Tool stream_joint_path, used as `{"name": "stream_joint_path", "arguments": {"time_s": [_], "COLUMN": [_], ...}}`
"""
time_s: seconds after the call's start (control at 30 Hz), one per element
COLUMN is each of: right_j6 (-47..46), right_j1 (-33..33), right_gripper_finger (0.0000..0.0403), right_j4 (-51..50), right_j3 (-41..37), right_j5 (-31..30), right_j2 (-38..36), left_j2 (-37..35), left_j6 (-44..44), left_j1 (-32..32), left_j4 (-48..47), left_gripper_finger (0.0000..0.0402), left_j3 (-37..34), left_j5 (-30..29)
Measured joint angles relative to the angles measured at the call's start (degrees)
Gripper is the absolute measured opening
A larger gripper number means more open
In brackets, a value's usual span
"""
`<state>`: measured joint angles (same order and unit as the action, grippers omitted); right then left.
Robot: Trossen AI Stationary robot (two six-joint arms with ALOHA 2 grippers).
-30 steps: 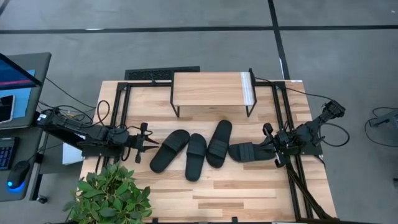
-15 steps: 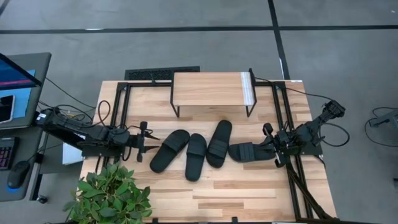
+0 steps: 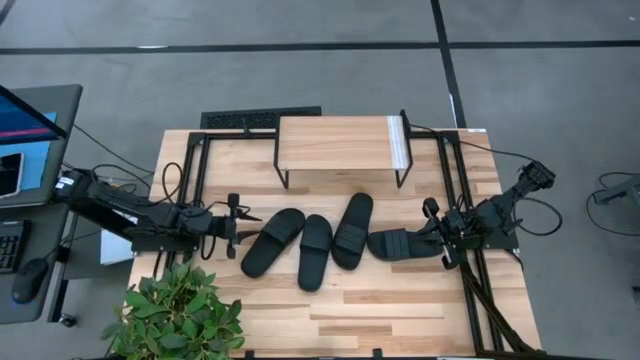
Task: Pick and place slides into the shelf
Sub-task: Put the black slide on the shelf
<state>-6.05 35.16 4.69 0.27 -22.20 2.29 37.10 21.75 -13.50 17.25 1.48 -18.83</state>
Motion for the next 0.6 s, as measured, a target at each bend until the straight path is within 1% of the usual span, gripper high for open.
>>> {"name": "stream_joint_path", "arguments": {"time_s": [0.13, 0.47, 0.6], "right_j6": [0.0, -0.02, 0.0], "right_j1": [0.02, 0.02, 0.01], "right_gripper_finger": [0.0, 0.0, 0.0], "right_j4": [0.0, 0.0, 0.0], "right_j3": [0.0, 0.0, -0.01], "right_j5": [0.02, 0.02, 0.01], "right_j2": [0.0, 0.02, 0.0], "left_j2": [4.56, 13.3, 16.42], "left_j6": [0.12, -4.33, -4.2], "left_j1": [0.0, -0.02, -0.02], "left_j4": [3.6, 9.66, 9.18], "left_gripper_finger": [0.0144, 0.0144, 0.0144], "left_j3": [0.02, 0.06, 1.06], "left_j5": [0.17, 4.87, 4.59]}}
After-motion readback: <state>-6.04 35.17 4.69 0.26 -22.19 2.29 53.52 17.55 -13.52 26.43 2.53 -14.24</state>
